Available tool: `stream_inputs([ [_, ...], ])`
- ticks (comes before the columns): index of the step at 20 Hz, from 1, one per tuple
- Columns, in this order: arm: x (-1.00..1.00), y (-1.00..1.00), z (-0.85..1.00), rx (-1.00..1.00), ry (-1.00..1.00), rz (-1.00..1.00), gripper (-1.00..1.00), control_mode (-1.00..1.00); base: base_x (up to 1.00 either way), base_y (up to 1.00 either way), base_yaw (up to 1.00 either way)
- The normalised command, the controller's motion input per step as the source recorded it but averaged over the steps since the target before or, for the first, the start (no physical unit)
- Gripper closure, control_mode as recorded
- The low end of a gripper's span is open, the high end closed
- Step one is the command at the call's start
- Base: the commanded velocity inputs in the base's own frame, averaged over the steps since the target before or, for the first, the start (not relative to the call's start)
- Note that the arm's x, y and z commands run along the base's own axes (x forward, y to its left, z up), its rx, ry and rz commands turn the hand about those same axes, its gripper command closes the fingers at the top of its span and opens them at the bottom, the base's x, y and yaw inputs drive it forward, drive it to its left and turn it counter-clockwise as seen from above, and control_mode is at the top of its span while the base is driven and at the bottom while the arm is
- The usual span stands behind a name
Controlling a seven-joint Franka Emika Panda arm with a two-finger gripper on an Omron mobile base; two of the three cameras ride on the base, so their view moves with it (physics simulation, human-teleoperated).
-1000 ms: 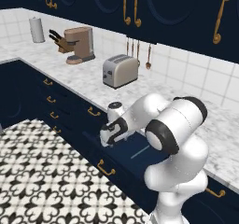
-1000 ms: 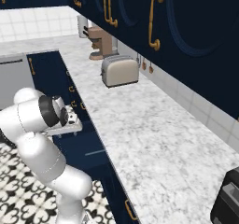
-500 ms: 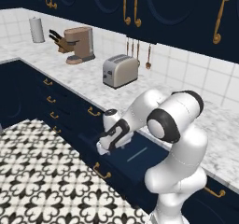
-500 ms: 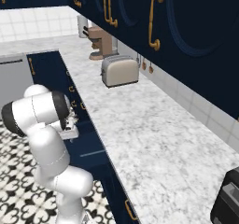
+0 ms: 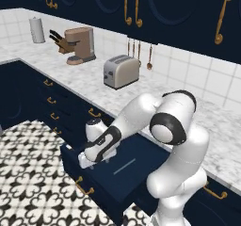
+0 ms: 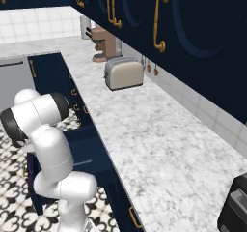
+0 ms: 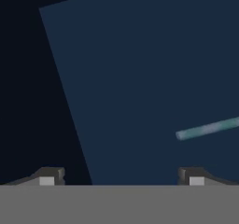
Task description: Take a straw from the drawer in front and place it inside the glass cup on the dining counter.
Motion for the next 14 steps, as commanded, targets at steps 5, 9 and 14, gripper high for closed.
stream_inputs([
  [5, -0.6, 0.26, 0.46, 0.09, 0.0, -0.02, -1.0, -1.0, 0.0, 0.0, 0.0],
  [9, -0.06, -0.72, 0.26, 0.0, 0.0, -0.21, -1.0, -1.0, 0.0, 0.0, 0.0],
  [14, 0.03, -0.88, 0.02, 0.0, 0.0, -0.25, -1.0, -1.0, 0.0, 0.0, 0.0],
])
